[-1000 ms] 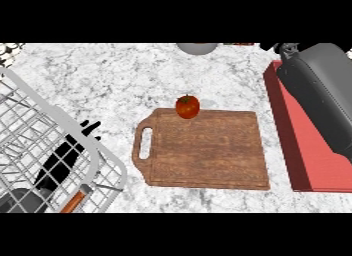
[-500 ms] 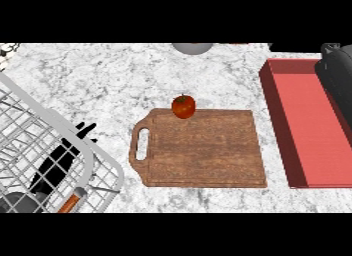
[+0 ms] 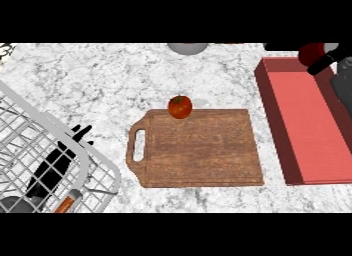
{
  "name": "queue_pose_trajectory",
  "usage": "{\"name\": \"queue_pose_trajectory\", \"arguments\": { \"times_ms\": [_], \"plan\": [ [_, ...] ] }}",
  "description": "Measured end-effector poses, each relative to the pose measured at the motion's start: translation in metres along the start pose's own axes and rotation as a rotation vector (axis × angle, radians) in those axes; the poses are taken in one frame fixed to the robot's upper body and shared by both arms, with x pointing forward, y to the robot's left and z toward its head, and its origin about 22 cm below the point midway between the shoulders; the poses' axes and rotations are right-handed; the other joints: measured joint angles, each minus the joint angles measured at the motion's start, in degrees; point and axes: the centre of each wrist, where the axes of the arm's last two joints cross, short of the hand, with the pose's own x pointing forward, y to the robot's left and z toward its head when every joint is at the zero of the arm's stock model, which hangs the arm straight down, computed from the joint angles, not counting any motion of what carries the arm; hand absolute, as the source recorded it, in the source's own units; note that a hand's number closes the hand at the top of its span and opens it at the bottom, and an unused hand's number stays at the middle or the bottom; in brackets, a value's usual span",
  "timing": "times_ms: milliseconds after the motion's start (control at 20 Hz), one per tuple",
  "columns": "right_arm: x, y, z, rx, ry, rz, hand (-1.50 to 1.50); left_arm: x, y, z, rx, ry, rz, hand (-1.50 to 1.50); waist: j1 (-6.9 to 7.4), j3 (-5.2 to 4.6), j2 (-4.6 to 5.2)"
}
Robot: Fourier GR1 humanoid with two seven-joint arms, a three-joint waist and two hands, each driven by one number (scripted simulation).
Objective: Pick the can from the cutting board and place it in the cardboard box
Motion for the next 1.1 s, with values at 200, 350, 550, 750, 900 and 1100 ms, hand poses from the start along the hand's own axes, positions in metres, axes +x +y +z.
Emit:
{"name": "queue_pose_trajectory", "arguments": {
  "times_ms": [200, 350, 550, 750, 900, 1100],
  "plan": [
    [-0.023, 0.012, -0.013, 0.134, 0.037, 0.046, -1.50, -0.001, 0.001, 0.002, 0.006, 0.001, -0.002, 0.00, -0.30, -0.05, -0.04],
    [-0.030, 0.016, -0.016, 0.230, 0.017, 0.044, -1.50, -0.001, 0.001, 0.003, 0.008, 0.002, -0.004, 0.00, -0.43, -0.08, -0.05],
    [-0.035, 0.013, -0.017, 0.290, -0.067, -0.002, -1.50, -0.001, 0.002, 0.003, 0.011, 0.003, -0.006, 0.00, -0.62, -0.15, -0.16],
    [-0.033, -0.007, -0.017, 0.213, -0.178, -0.169, -1.50, -0.004, 0.003, 0.006, 0.014, 0.008, -0.003, 0.00, -1.21, -0.05, -0.38],
    [-0.026, -0.035, -0.016, 0.123, -0.225, -0.426, -1.50, -0.008, 0.004, 0.009, 0.022, 0.017, 0.001, 0.00, -1.89, 0.17, -0.89],
    [-0.035, -0.055, -0.022, 0.030, -0.186, -0.744, -1.50, -0.011, 0.005, 0.012, 0.029, 0.019, 0.007, 0.00, -2.43, 0.38, -0.95]
  ]
}}
